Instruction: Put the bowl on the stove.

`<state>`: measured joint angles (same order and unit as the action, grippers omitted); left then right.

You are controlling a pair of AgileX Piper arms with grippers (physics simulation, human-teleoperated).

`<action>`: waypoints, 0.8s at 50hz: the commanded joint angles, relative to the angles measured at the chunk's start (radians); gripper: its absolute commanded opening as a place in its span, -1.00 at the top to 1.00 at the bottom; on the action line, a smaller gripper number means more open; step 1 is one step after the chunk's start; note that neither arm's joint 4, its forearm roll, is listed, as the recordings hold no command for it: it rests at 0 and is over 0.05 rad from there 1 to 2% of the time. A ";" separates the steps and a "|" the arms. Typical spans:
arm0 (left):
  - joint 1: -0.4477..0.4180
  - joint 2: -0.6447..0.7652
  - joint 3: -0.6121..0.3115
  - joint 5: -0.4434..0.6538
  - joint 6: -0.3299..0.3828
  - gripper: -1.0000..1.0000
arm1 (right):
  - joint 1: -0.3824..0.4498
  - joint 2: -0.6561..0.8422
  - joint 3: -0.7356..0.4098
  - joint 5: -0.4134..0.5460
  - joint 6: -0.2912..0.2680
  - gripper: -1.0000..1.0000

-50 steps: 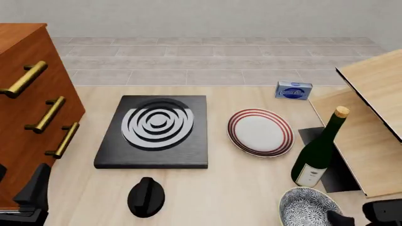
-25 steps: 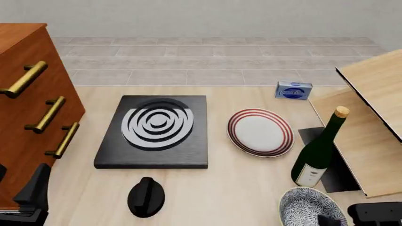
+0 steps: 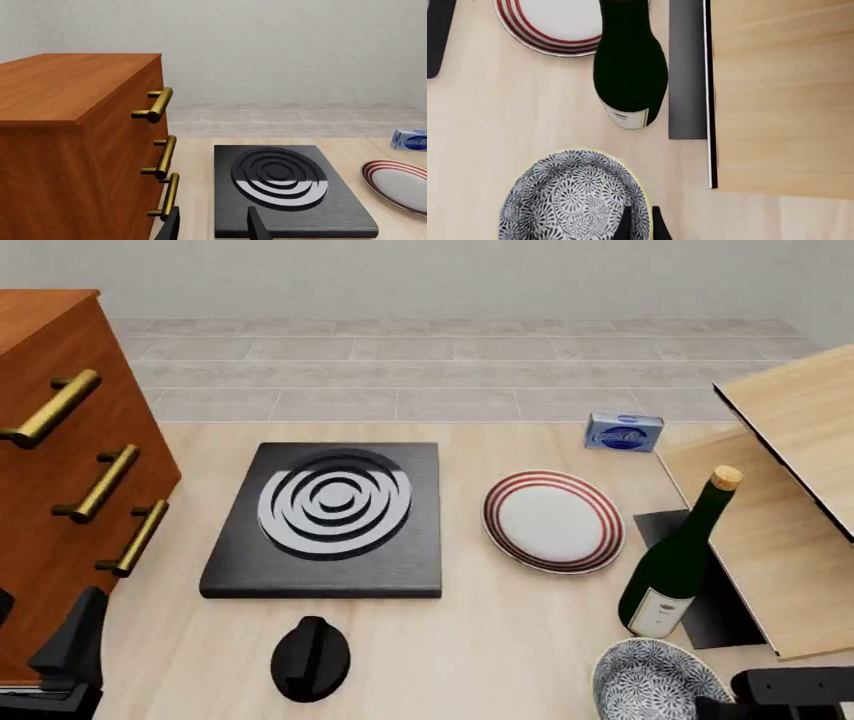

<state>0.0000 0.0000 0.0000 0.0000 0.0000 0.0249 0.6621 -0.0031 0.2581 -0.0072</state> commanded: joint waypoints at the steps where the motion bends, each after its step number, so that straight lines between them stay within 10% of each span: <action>1: 0.000 0.000 0.000 0.000 0.000 -1.00 | 0.002 -0.037 0.003 0.036 0.002 1.00; 40: 0.000 0.000 0.000 0.000 0.000 -1.00 | 0.110 -0.320 -0.051 0.305 0.032 1.00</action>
<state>0.0000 0.0000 0.0000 0.0000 0.0000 0.0982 0.4075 -0.0331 0.4813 0.0156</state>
